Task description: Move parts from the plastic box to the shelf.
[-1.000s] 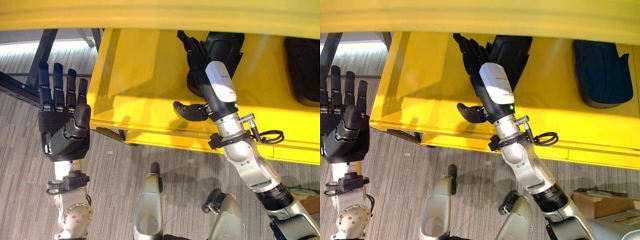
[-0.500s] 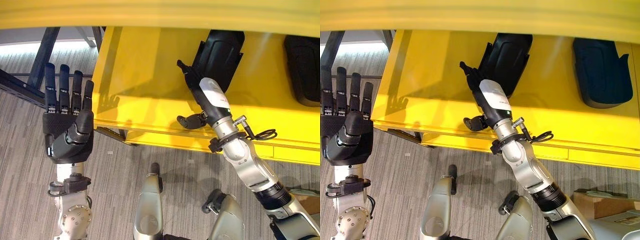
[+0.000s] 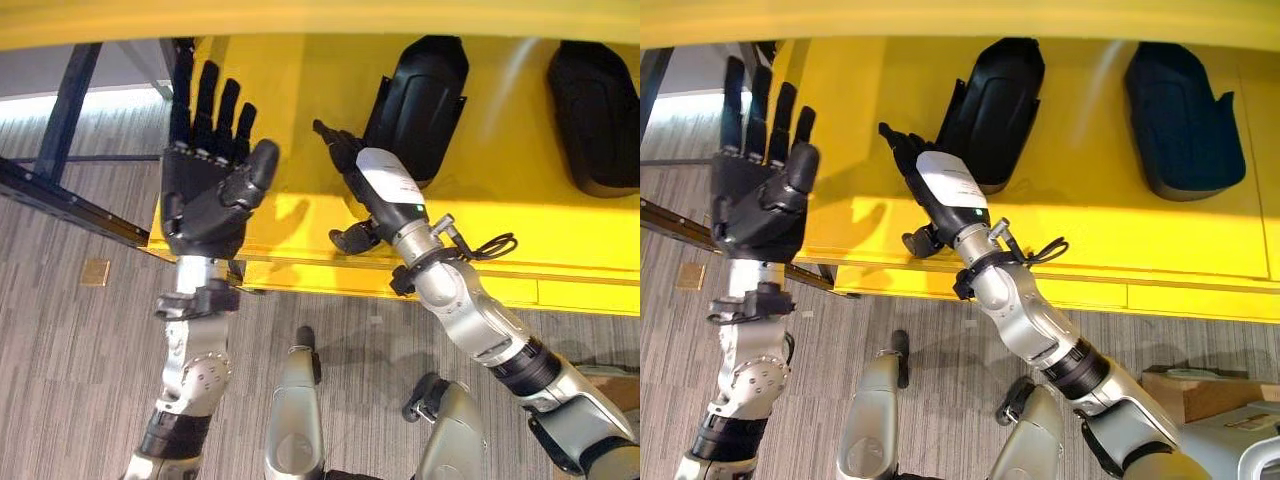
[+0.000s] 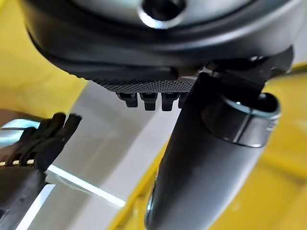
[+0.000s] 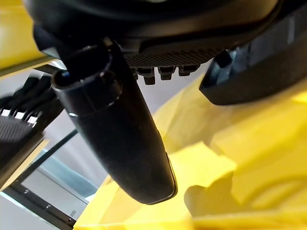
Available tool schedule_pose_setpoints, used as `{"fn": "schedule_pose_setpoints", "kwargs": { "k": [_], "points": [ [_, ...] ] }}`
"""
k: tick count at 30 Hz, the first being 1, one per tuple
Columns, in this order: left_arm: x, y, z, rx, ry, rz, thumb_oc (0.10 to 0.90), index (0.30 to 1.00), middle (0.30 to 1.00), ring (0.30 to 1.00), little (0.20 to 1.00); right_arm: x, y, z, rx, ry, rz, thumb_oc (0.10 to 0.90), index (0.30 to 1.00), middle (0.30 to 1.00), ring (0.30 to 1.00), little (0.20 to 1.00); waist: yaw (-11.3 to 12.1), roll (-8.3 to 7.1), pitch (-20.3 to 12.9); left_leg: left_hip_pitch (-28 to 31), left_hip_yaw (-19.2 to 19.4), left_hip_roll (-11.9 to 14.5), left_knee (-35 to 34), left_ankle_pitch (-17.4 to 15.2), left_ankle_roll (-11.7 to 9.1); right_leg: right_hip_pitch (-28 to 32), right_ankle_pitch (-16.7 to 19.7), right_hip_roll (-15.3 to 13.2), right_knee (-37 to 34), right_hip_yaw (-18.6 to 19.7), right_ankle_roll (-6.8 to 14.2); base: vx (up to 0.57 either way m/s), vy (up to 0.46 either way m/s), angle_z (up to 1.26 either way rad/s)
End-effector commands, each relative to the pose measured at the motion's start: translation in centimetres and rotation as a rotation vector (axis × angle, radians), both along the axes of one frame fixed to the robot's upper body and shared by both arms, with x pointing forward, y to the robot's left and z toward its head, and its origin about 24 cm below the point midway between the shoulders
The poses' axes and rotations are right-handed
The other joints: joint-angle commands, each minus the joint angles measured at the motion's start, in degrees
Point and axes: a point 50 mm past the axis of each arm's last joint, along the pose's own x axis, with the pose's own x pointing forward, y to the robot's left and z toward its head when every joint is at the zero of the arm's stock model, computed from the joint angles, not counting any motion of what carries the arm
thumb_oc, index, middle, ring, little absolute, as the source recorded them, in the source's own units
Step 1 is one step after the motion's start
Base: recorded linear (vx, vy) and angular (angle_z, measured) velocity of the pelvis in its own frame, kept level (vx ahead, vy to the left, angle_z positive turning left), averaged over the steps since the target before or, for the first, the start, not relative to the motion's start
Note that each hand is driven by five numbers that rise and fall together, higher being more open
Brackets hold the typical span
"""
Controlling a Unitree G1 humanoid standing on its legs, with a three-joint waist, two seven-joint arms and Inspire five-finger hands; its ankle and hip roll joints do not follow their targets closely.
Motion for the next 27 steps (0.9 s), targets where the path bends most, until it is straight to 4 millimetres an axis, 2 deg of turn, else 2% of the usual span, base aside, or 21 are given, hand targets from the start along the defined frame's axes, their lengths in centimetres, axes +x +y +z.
{"fn": "schedule_pose_setpoints", "kwargs": {
  "k": [1,6,11,19,27],
  "points": [
    [-1.6,-0.1,4.3,-0.008,-0.243,0.077,0.9,1.0,1.0,1.0,1.0,-1.0,2.8,4.9,0.103,-0.146,0.15,0.9,1.0,1.0,1.0,1.0,0.21,-0.67,-3.23,3.48,0.1,1.13,0.07,-4.99,1.11,1.53,3.31,-0.57,-3.78,3.62,1.81,0.0,0.0,0.0],
    [-0.9,-1.3,4.8,-0.015,-0.234,0.086,0.9,1.0,1.0,1.0,1.0,-1.3,3.5,5.0,0.144,-0.114,0.196,0.9,1.0,1.0,1.0,1.0,-0.7,-1.27,-3.18,3.48,0.25,1.68,0.58,-5.38,0.86,1.16,3.08,-0.57,-3.2,4.24,1.78,0.0,-0.004,-0.01],
    [-0.6,-2.4,5.2,-0.018,-0.24,0.094,0.9,1.0,1.0,1.0,1.0,-0.7,3.5,4.6,0.159,-0.117,0.147,0.9,1.0,1.0,1.0,1.0,-1.26,-1.45,-3.09,3.68,0.34,1.87,0.86,-5.69,0.83,1.05,2.8,-0.45,-2.86,4.68,1.64,0.01,-0.005,-0.03],
    [-0.4,-2.9,5.5,-0.021,-0.247,0.112,0.9,1.0,1.0,1.0,1.0,-0.2,3.1,4.1,0.15,-0.114,0.13,0.9,1.0,1.0,1.0,1.0,-2.25,-1.27,-2.75,3.76,0.53,2.02,1.07,-5.94,0.87,0.68,2.66,-0.34,-2.63,5.28,1.56,0.0,-0.001,-0.01],
    [-0.3,-3.1,5.6,-0.032,-0.25,0.116,0.9,1.0,1.0,1.0,1.0,-0.5,3.1,3.9,0.153,-0.105,0.158,0.9,1.0,1.0,1.0,1.0,-2.84,-1.28,-2.59,3.84,0.63,2.0,1.13,-6.15,0.87,0.44,2.51,-0.2,-2.42,5.73,1.56,0.0,0.002,0.0]
  ]
}}
